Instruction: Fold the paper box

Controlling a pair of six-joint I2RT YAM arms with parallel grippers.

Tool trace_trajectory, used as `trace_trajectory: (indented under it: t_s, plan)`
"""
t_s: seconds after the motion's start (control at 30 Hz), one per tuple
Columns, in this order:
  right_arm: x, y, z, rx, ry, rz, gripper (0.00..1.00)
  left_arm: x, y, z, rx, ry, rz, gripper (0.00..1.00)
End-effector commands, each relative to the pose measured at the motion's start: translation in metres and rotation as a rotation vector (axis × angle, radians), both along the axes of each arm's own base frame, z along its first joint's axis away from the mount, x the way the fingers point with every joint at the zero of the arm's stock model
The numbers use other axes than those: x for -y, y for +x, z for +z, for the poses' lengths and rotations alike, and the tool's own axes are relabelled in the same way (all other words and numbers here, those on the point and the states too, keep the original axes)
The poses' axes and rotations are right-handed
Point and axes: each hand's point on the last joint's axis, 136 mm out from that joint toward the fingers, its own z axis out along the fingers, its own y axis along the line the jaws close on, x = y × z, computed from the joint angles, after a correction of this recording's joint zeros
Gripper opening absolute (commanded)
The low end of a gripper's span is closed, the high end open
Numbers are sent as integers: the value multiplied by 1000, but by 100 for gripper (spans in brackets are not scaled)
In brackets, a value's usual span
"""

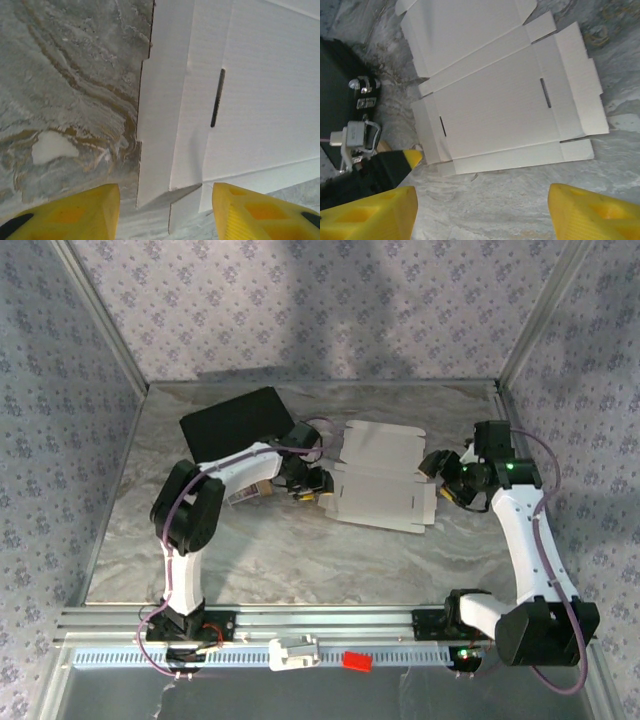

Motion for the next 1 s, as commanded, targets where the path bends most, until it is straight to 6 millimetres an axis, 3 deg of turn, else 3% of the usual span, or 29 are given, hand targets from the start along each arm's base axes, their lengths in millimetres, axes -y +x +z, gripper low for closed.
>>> trace_trajectory:
  t_s: [0.0,0.2,0.4,0.6,0.83,0.97]
  plan:
    - [-10,-5,-8,-11,55,40,71,-1,10,4,-4,-40,-11,53]
    - [-12,-6,-10,-17,66,45,71,1,12,-3,-18,-68,-9,50]
    - [-17,-8,-17,-30,80,49,70,-7,-17,5,-80,-131,107,53]
    - [-23,-6,-20,-30,98,47,69,-2,-27,7,-125,-204,183,54]
    - [-29,-2,-18,-29,95,68,68,10,-6,13,-68,-297,184,54]
    - [-30,-3,-17,-29,93,73,68,1,11,11,-36,-206,135,53]
